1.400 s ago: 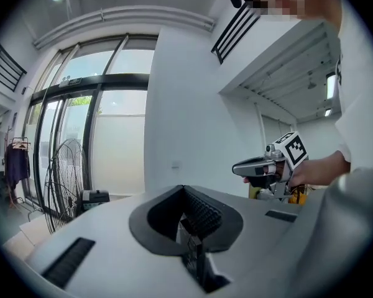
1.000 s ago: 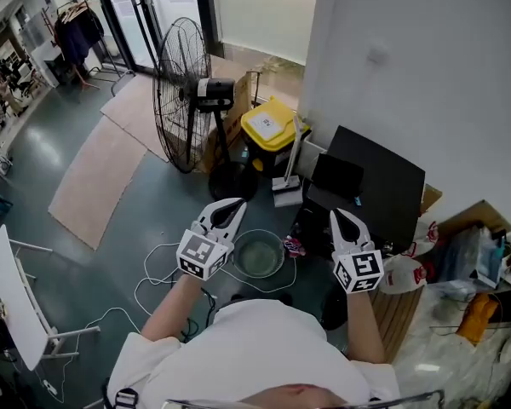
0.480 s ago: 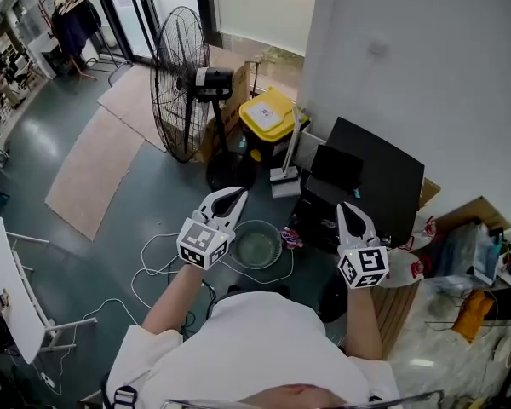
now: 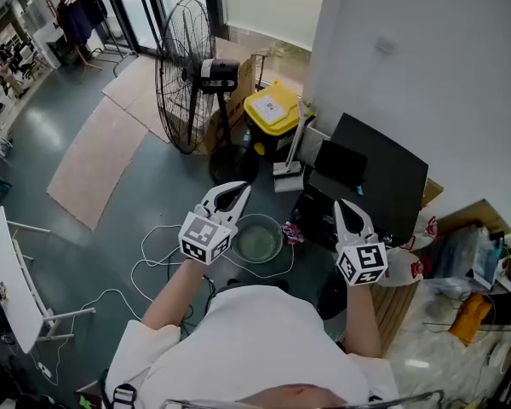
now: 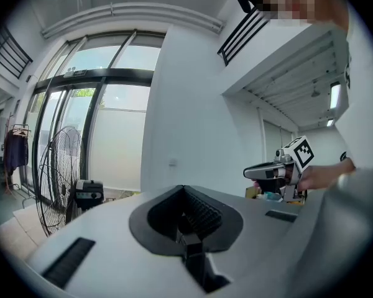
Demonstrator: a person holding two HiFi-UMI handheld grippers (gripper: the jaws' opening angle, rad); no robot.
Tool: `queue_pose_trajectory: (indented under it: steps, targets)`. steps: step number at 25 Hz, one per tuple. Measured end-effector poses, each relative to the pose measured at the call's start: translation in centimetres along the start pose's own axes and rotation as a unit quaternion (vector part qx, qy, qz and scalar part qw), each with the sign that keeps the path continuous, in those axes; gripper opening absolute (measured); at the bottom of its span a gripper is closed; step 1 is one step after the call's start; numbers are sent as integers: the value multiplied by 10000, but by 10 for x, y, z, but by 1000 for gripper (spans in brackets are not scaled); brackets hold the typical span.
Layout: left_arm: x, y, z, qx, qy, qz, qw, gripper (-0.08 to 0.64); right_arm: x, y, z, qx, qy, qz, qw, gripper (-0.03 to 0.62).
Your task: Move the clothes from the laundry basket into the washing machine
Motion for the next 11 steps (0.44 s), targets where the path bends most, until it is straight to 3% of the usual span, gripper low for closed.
queue_pose_trajectory:
  steps: [11]
  targets:
    - [-6,-9,5,-86,59,-22,9999,5,-7,-1,0,35,-12,21,10000,11]
Point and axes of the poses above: the fingertips, and each gripper's own axes: x forward along the fingers, z to its right, y out of its top, the point moved 4 cm from there along -x, backward along the fingers, and after that the axes turned 14 degrees about -x, right-handed, at the moved point
